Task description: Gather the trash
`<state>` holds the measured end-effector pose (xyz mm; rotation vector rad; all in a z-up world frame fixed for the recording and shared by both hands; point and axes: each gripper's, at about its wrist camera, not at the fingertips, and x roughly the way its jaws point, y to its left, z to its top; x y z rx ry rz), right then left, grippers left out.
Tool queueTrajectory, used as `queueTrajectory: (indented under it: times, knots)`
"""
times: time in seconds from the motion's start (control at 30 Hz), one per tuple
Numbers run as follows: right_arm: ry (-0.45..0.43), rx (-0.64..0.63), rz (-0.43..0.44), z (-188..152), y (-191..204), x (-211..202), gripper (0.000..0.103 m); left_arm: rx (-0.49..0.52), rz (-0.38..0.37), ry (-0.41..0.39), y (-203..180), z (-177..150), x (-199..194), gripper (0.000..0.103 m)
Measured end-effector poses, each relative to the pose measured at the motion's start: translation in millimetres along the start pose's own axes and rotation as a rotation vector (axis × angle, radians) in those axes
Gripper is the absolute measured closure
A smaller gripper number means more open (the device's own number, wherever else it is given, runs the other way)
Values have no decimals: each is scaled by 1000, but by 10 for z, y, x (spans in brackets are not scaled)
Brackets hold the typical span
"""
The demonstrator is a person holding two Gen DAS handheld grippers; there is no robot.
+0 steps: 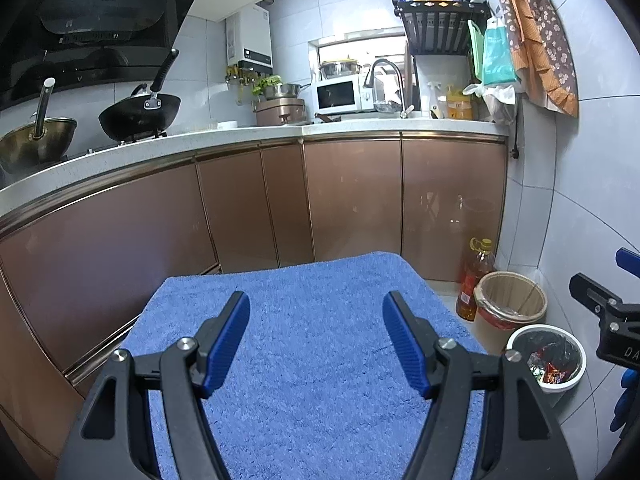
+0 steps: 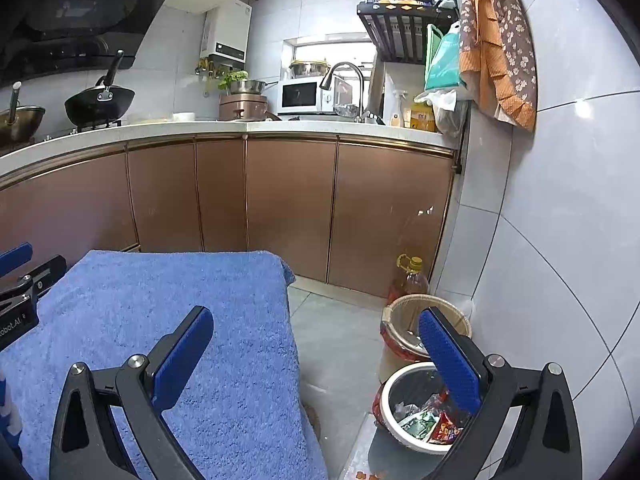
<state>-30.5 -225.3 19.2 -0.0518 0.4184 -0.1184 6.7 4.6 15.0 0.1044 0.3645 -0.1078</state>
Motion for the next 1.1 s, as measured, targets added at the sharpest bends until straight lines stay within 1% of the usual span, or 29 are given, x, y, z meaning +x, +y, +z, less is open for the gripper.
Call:
queueTrajectory:
  times: [0.23,0.43,1.1]
  knots:
    - [-29,4,21,62,16,-80,0,-4,-2,-24,16,60,-90,35]
    - [-31,7,31,65,34,-112,0,-10,10,-39,50,112,-164,35]
    - [-62,13,35,85,12,-235,0,-14,14,-52,40,163,-314,35]
